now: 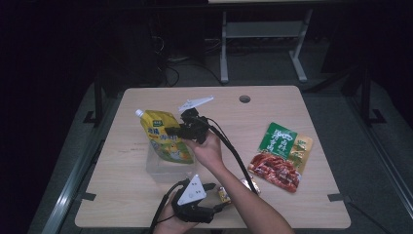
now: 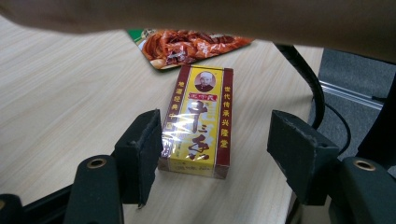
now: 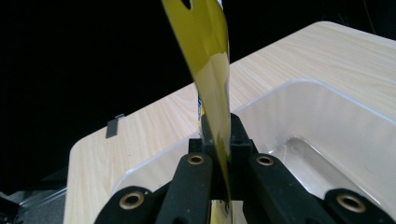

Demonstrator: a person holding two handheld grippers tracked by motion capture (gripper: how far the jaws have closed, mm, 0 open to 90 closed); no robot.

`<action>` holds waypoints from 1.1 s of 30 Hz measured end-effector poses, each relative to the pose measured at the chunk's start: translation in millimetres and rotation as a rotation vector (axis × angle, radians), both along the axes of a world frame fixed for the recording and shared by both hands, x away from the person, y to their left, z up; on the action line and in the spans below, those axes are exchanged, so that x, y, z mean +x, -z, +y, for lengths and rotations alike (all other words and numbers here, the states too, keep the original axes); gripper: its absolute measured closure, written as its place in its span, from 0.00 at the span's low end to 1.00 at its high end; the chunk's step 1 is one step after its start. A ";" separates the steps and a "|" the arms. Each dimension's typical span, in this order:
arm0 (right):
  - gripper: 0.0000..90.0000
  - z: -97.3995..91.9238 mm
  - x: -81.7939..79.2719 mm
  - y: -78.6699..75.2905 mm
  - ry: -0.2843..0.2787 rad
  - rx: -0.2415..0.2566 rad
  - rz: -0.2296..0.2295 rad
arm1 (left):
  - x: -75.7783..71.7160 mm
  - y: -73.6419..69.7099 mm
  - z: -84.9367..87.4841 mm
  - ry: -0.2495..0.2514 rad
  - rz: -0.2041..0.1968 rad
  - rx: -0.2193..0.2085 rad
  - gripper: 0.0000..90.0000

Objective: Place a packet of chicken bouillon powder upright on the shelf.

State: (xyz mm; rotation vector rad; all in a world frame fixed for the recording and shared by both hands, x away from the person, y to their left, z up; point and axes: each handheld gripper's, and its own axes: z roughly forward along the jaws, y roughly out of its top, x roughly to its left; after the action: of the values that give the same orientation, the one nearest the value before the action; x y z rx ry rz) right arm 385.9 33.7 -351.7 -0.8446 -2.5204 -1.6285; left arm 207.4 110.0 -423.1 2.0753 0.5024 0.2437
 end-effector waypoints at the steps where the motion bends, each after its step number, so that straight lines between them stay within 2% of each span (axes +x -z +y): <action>1: 1.00 -0.6 0.2 2.7 0.002 0.006 0.003 | 0.0 -0.1 0.1 0.000 0.004 0.002 0.39; 6: 0.99 -2.2 0.0 16.4 0.009 0.023 0.009 | -0.4 0.2 0.5 -0.007 0.010 -0.001 0.39; 9: 0.98 -5.6 1.0 18.3 0.001 0.028 0.015 | 0.7 0.4 0.8 -0.011 0.010 -0.005 0.39; 15: 0.96 -11.9 3.2 18.1 -0.019 -0.020 0.009 | 2.0 0.0 2.2 -0.020 0.009 -0.005 0.38; 22: 0.94 -19.6 4.8 21.1 -0.043 -0.052 0.015 | 4.7 1.0 2.3 -0.027 0.000 0.018 0.35; 25: 0.90 -20.8 5.3 20.8 -0.043 -0.066 0.017 | 4.6 1.8 1.2 -0.035 0.003 0.019 0.34; 26: 0.88 -21.3 5.0 20.3 -0.040 -0.073 0.012 | 5.0 1.7 1.5 -0.031 -0.003 0.035 0.34; 29: 0.83 -24.1 4.8 18.0 -0.034 -0.081 0.007 | 5.1 2.6 0.7 -0.031 -0.002 0.033 0.33; 33: 0.73 -30.7 3.9 14.7 -0.037 -0.094 0.018 | 5.6 3.6 -0.3 -0.036 -0.010 0.045 0.32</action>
State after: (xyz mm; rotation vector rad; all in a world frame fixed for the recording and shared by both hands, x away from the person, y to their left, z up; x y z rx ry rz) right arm 389.8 3.0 -366.4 -0.8108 -2.6020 -1.4963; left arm 213.0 109.7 -426.7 2.1094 0.5333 0.2884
